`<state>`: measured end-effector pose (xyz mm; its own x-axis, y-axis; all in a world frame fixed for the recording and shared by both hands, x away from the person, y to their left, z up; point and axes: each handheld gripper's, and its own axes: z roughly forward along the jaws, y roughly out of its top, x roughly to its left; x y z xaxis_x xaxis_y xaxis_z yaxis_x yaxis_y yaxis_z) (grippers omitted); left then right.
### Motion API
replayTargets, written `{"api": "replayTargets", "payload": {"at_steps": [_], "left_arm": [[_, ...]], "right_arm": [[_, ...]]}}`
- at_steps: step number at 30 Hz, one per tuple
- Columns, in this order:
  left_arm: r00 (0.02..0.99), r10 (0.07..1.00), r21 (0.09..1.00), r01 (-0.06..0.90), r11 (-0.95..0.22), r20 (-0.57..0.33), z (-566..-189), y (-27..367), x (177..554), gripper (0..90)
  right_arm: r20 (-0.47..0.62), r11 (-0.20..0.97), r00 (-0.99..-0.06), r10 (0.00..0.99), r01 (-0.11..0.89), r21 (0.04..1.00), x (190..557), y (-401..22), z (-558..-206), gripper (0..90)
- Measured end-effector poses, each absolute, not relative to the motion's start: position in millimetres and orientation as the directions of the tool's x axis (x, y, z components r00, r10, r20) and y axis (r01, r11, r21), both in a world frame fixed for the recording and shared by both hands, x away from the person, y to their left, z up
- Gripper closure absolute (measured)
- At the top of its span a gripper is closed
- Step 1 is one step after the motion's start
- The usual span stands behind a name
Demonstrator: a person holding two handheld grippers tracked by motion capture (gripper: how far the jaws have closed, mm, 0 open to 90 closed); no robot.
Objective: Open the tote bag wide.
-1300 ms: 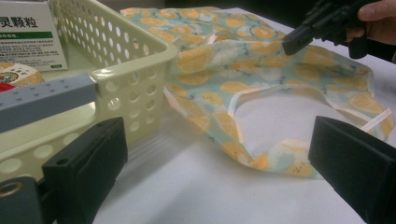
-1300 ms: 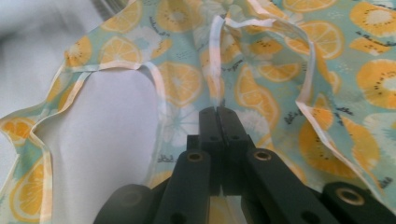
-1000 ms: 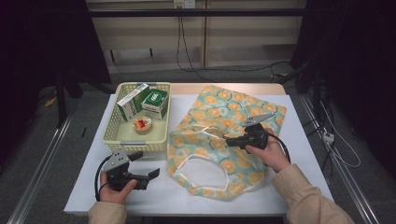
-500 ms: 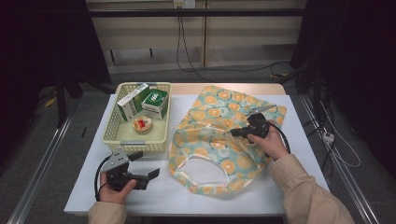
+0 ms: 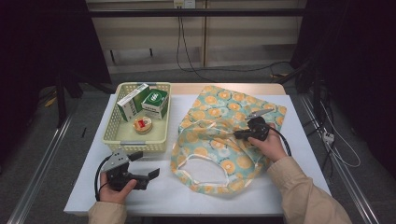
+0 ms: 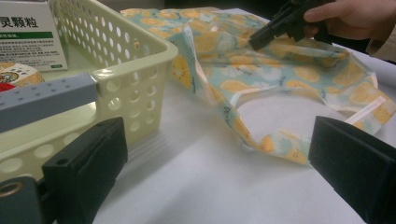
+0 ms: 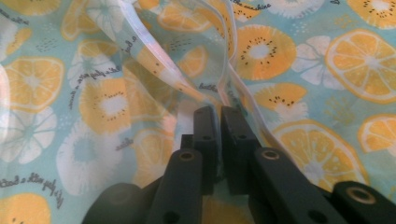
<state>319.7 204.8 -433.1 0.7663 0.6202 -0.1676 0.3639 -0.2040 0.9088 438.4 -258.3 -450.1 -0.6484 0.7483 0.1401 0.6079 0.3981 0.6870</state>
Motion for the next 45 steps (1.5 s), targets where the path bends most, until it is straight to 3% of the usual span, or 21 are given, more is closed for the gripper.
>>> {"api": "replayTargets", "payload": {"at_steps": [10, 24, 28, 31, 35, 45], "left_arm": [[0.767, 0.620, 0.908, 0.364, -0.206, -0.167, -433, 205, 320, 4.3], [0.768, 0.619, 0.908, 0.364, -0.208, -0.166, -433, 204, 320, 4.3], [0.770, 0.616, 0.907, 0.364, -0.212, -0.165, -434, 203, 320, 4.3], [0.772, 0.614, 0.907, 0.363, -0.215, -0.163, -433, 203, 320, 4.3], [0.771, 0.614, 0.906, 0.365, -0.214, -0.166, -434, 204, 320, 4.3], [0.768, 0.617, 0.908, 0.366, -0.207, -0.169, -433, 204, 319, 4.3]], "right_arm": [[0.099, 0.429, -0.688, 0.719, 0.551, 0.716, 428, -244, -439, 65.8], [0.082, 0.456, -0.752, 0.655, 0.479, 0.750, 410, -222, -423, 55.6], [0.082, 0.453, -0.763, 0.641, 0.463, 0.762, 407, -217, -421, 60.6], [0.114, 0.446, -0.775, 0.622, 0.470, 0.762, 408, -214, -422, 78.3], [0.149, 0.463, -0.803, 0.577, 0.471, 0.750, 406, -207, -424, 88.8], [0.213, 0.514, -0.855, 0.472, 0.464, 0.722, 385, -187, -425, 90.0]]}}
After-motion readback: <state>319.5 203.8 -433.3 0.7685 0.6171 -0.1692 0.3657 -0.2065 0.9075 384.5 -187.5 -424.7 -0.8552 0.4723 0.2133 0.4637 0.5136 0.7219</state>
